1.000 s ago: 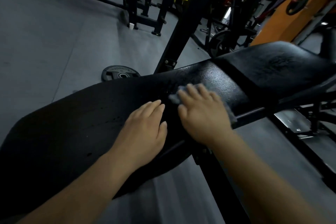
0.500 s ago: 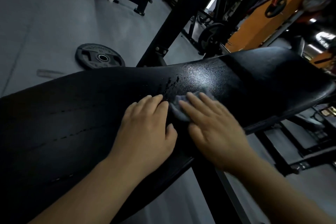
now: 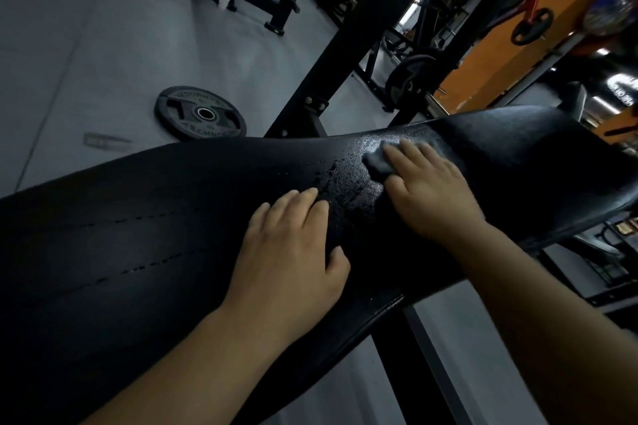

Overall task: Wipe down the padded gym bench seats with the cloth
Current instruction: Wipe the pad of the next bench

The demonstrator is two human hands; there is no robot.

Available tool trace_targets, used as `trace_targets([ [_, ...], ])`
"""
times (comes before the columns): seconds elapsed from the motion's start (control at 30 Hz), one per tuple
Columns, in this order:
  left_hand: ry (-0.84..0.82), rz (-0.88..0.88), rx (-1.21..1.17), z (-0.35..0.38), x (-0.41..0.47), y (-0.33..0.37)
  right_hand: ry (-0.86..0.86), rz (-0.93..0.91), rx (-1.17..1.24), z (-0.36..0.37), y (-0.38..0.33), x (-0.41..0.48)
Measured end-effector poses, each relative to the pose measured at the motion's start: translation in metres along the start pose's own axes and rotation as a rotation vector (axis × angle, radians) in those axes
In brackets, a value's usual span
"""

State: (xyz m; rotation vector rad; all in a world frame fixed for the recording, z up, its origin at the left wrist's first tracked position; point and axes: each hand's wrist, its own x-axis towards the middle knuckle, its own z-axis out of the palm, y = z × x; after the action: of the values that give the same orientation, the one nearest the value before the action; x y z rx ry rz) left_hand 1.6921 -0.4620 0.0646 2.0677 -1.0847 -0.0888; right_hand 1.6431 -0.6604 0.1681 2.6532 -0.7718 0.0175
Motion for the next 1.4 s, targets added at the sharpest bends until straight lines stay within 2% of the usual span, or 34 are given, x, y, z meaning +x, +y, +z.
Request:
trace_targets([
  [0.07, 0.002, 0.007, 0.018, 0.0, -0.002, -0.004, 0.009, 0.022, 0.001, 0.005, -0.031, 0.023],
  [0.17, 0.017, -0.036, 0.054, -0.004, 0.002, -0.012, 0.007, -0.181, 0.035, 0.013, -0.07, -0.001],
  [0.23, 0.008, -0.086, 0.076, -0.008, 0.008, -0.019, -0.036, -0.254, 0.063, 0.009, -0.059, -0.024],
  [0.3, -0.008, -0.103, 0.071, -0.011, 0.012, -0.024, -0.027, -0.202, 0.04, 0.005, -0.034, -0.012],
  [0.4, -0.01, -0.077, 0.08, -0.011, 0.01, -0.029, 0.029, -0.013, 0.026, 0.005, -0.029, 0.036],
  [0.47, -0.003, -0.077, 0.095, -0.01, 0.01, -0.03, 0.057, -0.025, 0.024, 0.011, -0.059, 0.043],
  [0.53, 0.02, -0.072, 0.094, -0.008, 0.013, -0.03, 0.042, -0.161, 0.034, 0.017, -0.084, 0.014],
  [0.63, 0.043, -0.051, 0.074, -0.005, 0.017, -0.03, -0.006, -0.25, 0.052, 0.013, -0.064, -0.037],
  [0.73, 0.029, -0.035, 0.065, -0.002, 0.018, -0.031, 0.012, -0.096, 0.027, 0.008, -0.024, -0.015],
  [0.8, 0.05, -0.032, 0.075, 0.001, 0.017, -0.032, 0.028, 0.002, 0.029, 0.011, -0.034, 0.003],
  [0.83, 0.059, -0.033, 0.072, 0.001, 0.017, -0.033, 0.038, -0.008, 0.02, 0.014, -0.05, 0.001],
  [0.93, 0.085, -0.022, 0.039, 0.002, 0.017, -0.037, 0.031, -0.234, 0.026, 0.016, -0.08, -0.049],
  [1.0, 0.094, -0.01, 0.03, 0.001, 0.018, -0.038, -0.012, -0.303, 0.047, 0.013, -0.068, -0.08],
  [1.1, 0.08, -0.016, 0.026, 0.003, 0.018, -0.037, 0.025, -0.162, 0.007, 0.01, -0.032, -0.06],
  [1.17, 0.084, -0.021, 0.025, 0.003, 0.018, -0.037, 0.049, -0.034, -0.005, 0.011, -0.041, -0.041],
  [1.2, 0.092, -0.02, 0.025, 0.003, 0.018, -0.037, 0.063, -0.026, 0.001, 0.013, -0.055, -0.043],
  [1.3, 0.105, -0.003, 0.021, 0.003, 0.019, -0.038, 0.083, -0.211, 0.043, 0.021, -0.084, -0.09],
  [1.4, 0.084, -0.005, 0.014, 0.001, 0.019, -0.038, 0.064, -0.29, 0.018, 0.021, -0.056, -0.118],
])
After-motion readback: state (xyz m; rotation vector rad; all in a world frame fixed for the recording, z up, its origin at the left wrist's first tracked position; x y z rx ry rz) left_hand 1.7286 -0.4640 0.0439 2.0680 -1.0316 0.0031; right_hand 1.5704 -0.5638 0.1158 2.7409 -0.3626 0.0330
